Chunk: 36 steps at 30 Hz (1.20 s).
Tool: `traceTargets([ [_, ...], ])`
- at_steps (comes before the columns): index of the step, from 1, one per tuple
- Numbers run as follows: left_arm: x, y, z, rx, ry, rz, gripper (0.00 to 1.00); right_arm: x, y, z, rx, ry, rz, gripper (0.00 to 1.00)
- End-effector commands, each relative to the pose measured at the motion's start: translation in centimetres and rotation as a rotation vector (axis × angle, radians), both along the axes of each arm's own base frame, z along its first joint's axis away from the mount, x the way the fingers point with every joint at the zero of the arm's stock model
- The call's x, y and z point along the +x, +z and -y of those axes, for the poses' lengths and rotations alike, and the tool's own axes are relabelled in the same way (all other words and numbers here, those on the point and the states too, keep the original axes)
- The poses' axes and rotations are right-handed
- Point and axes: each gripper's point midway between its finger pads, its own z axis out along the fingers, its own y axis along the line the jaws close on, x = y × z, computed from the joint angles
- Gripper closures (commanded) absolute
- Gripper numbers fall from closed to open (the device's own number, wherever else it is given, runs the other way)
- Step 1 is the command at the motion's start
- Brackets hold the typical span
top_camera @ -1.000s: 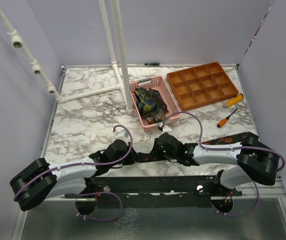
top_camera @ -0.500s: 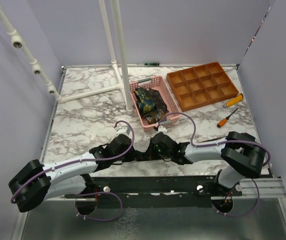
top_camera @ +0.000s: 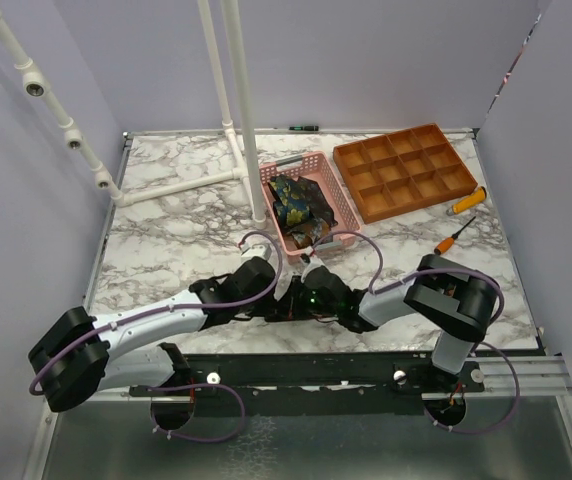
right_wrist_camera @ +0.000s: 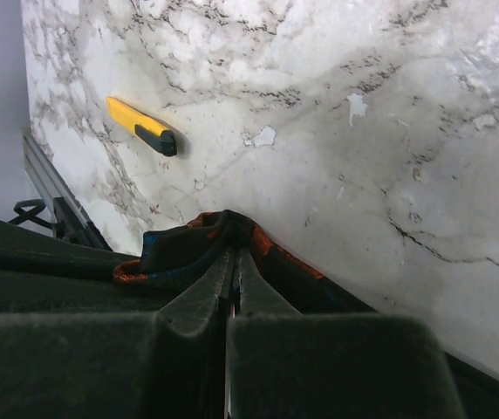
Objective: Roll the ties
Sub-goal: Roll the tie at the center of the board.
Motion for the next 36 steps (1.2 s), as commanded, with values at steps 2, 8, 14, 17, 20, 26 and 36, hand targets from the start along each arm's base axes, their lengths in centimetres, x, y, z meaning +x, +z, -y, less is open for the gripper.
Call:
traceTargets([
  [2, 1.7, 1.7, 1.7, -0.011, -0.005, 0.076, 1.0, -2.1, -1.1, 1.7, 0.002, 0.013, -0.026, 0.97],
  [8, 1.8, 2.0, 2.3, 0.017, -0.021, 0.086, 1.0, -2.1, -1.1, -0.2, 0.05, 0.063, -0.024, 0.97],
  [14, 1.7, 1.7, 2.8, 0.074, -0.038, 0.098, 1.0, -2.5, -1.5, -0.1, 0.092, 0.06, -0.041, 0.94],
  [17, 1.8, 0.9, 1.7, 0.131, -0.015, 0.103, 1.0, -1.8, 0.1, 1.0, 0.054, 0.021, 0.005, 0.77],
  [20, 2.0, 0.5, 0.7, 0.194, 0.001, 0.108, 1.0, -0.7, 0.3, 2.8, -0.041, -0.055, 0.036, 0.67],
  [26, 2.5, 0.4, 0.2, 0.277, 0.002, 0.124, 1.0, 0.1, 0.9, 4.8, -0.099, -0.127, 0.065, 0.63],
  [36, 2.8, 0.6, 1.3, 0.362, -0.022, 0.159, 1.0, 0.0, 0.5, 9.5, -0.185, -0.248, 0.071, 0.68],
])
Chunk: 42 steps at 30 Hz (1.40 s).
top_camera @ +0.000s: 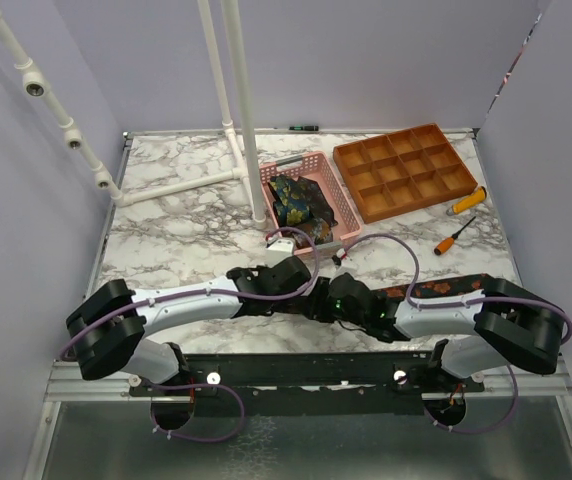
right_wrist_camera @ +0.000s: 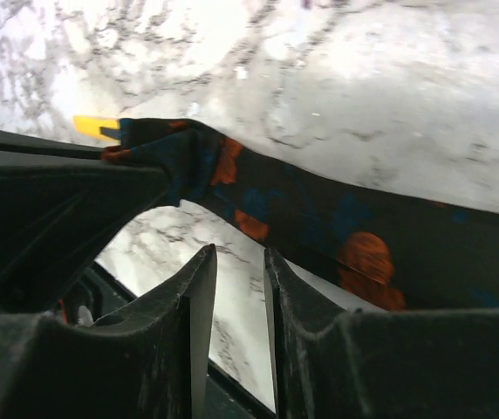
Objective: Roll the ties
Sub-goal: Roll the tie at the center of the board.
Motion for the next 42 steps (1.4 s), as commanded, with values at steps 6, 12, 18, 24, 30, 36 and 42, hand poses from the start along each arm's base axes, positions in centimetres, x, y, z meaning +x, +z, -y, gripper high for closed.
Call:
traceTargets([
  [6, 0.1, 0.1, 1.6, 0.12, -0.04, 0.06, 1.0, -0.1, -3.1, 3.7, -0.117, -0.091, -0.016, 0.75],
  [12, 0.0, 0.2, 1.3, 0.124, -0.028, 0.07, 1.0, 0.5, -0.7, 3.5, -0.069, -0.09, 0.049, 0.76],
  [18, -0.1, 0.3, 1.3, 0.118, -0.026, 0.072, 1.0, 1.7, 0.5, 4.9, -0.1, -0.159, 0.102, 0.73],
  [24, -0.2, -0.2, 2.4, 0.121, -0.047, 0.061, 1.0, 1.2, -2.8, 4.3, -0.174, -0.134, 0.007, 0.78],
  [30, -0.2, -0.3, 3.5, 0.1, -0.058, 0.06, 1.0, 0.2, -4.6, 3.5, -0.161, -0.088, -0.054, 0.8],
  [36, -0.3, -0.9, 5.0, 0.077, -0.083, 0.046, 1.0, -0.3, -5.4, 3.9, -0.16, -0.09, -0.074, 0.81],
  [42, -0.3, -2.0, 5.8, 0.092, -0.108, 0.032, 0.98, -0.2, -4.5, 5.6, -0.175, -0.133, -0.049, 0.72],
])
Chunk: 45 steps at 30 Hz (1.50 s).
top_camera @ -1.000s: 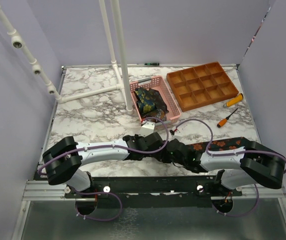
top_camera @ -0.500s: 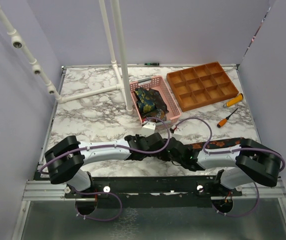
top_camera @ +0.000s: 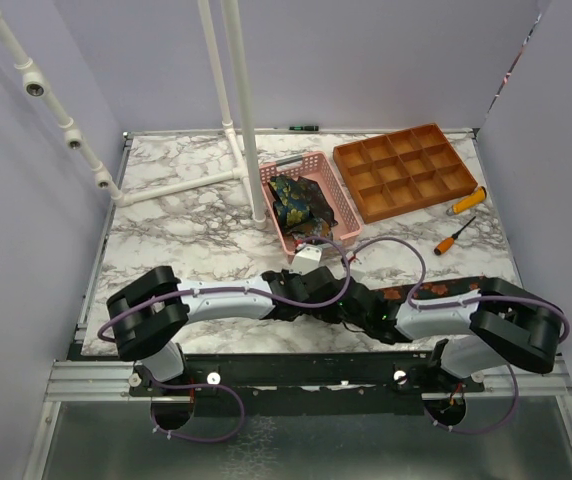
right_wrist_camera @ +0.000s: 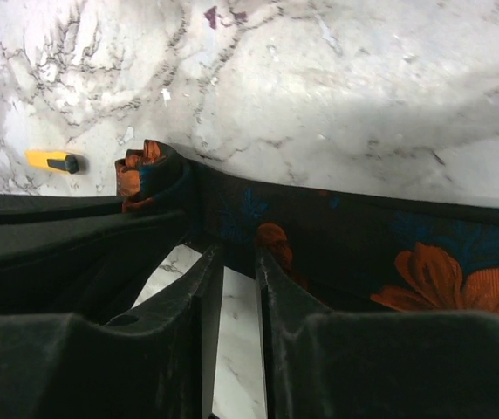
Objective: Roll the ties
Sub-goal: Roll the tie at the center of the board.
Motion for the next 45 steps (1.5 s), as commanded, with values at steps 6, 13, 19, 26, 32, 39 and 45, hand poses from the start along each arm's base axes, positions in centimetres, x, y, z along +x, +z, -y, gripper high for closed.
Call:
traceTargets([
  [6, -0.1, 0.4, 2.3, -0.051, -0.046, -0.011, 0.66, -1.1, -0.5, 4.9, -0.126, -0.052, -0.005, 0.64],
  [13, -0.3, 2.8, 2.5, -0.123, -0.051, 0.008, 0.44, -1.0, 1.3, 5.6, -0.12, -0.056, 0.036, 0.6],
  [19, -0.4, 5.3, 2.1, -0.198, -0.044, 0.037, 0.28, -1.0, 2.9, 4.6, -0.094, -0.005, 0.069, 0.48],
  [26, -0.6, 7.5, -0.7, -0.28, 0.019, 0.098, 0.17, -0.7, 5.2, 1.1, -0.041, 0.101, 0.094, 0.41],
  [32, 0.5, 6.6, -4.0, -0.502, 0.08, 0.063, 0.14, 0.9, 6.1, -1.6, -0.041, 0.103, 0.082, 0.41],
  [39, 1.0, 6.3, -5.2, -0.675, 0.111, 0.059, 0.14, 1.7, 3.8, -1.5, -0.016, 0.076, -0.008, 0.41],
  [45, 1.2, 5.4, -5.3, -0.708, 0.111, 0.048, 0.15, 1.8, 3.4, -2.4, 0.042, 0.107, -0.023, 0.42],
])
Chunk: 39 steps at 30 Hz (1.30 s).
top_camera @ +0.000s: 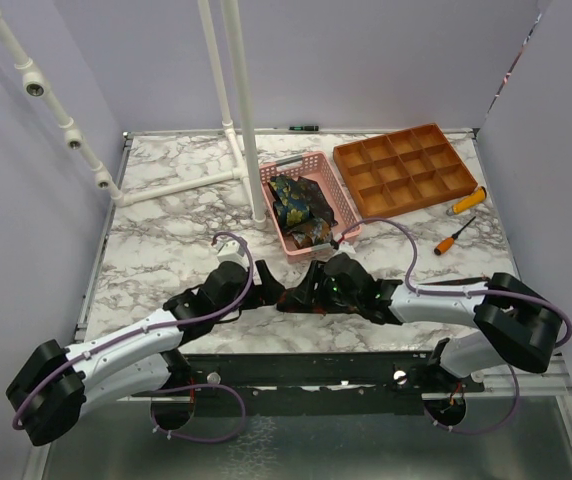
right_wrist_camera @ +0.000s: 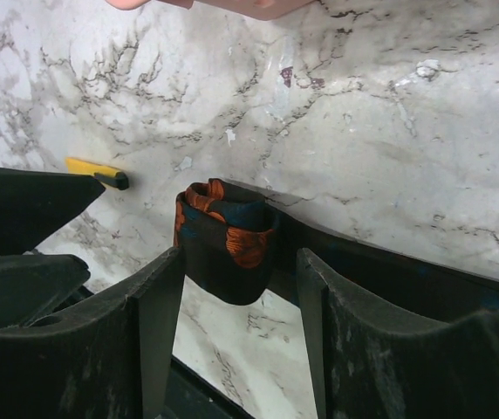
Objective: Roll the ties
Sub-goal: Roll the tie at the center of the board.
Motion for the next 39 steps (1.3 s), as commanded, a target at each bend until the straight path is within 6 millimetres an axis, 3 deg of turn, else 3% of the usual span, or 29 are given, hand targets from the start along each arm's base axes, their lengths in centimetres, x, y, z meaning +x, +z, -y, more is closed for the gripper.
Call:
traceTargets([
  [1, 0.0, 0.9, 1.4, -0.102, -0.044, 0.017, 0.15, -0.3, -0.1, -1.1, 0.065, 0.045, -0.022, 0.43],
  [14, 0.1, -1.2, 1.3, -0.08, -0.064, -0.008, 0.16, -1.1, -2.7, -1.3, 0.08, 0.092, -0.11, 0.59],
  [25, 0.1, -2.2, 1.4, -0.076, -0.068, -0.023, 0.16, -2.7, -1.9, -1.6, 0.163, 0.156, -0.155, 0.89],
  [33, 0.2, -2.6, 1.5, -0.078, -0.067, -0.03, 0.17, -4.1, -3.1, -1.3, 0.198, 0.189, -0.248, 0.97],
  [39, -0.4, -3.5, 1.4, -0.082, -0.071, -0.07, 0.19, -4.6, -5.2, -1.0, 0.179, 0.185, -0.295, 1.0],
])
